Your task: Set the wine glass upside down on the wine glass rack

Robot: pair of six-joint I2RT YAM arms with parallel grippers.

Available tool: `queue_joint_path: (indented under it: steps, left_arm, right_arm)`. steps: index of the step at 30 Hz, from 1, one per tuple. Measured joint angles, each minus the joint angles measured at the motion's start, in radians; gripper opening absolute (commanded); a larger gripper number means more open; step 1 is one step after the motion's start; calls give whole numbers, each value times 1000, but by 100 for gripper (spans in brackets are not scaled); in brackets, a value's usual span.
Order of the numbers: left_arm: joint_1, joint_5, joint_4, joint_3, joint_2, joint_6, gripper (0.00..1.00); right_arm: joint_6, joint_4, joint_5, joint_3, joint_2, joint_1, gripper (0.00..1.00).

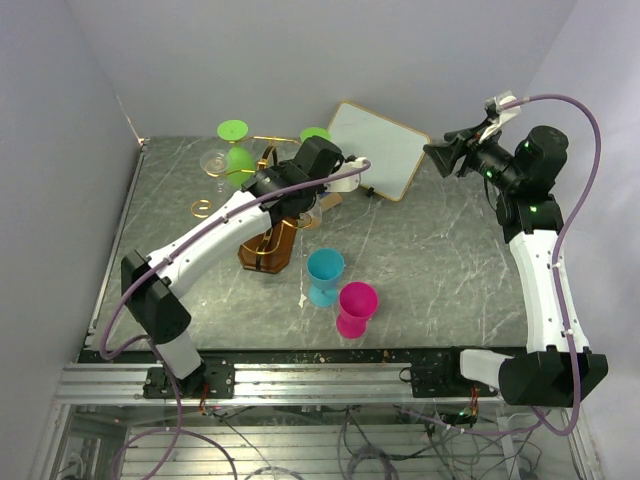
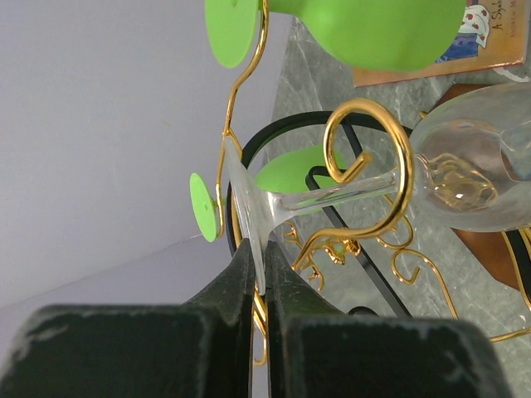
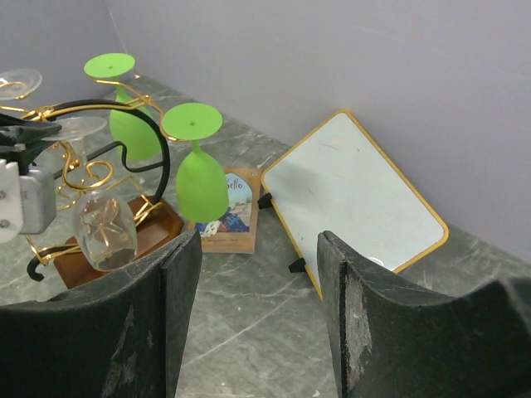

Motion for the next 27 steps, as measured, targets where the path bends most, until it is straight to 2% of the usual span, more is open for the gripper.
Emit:
queue_joint_path:
  steps: [10,27]
  left_arm:
    - [-39,-2,-9,-27,-62,26,7]
    - [-80,18,-1,-41,-63,45,7]
  right_arm:
    - [0,7,0,-4,0,-3,58]
    - [0,8,0,-14,5,-5,58]
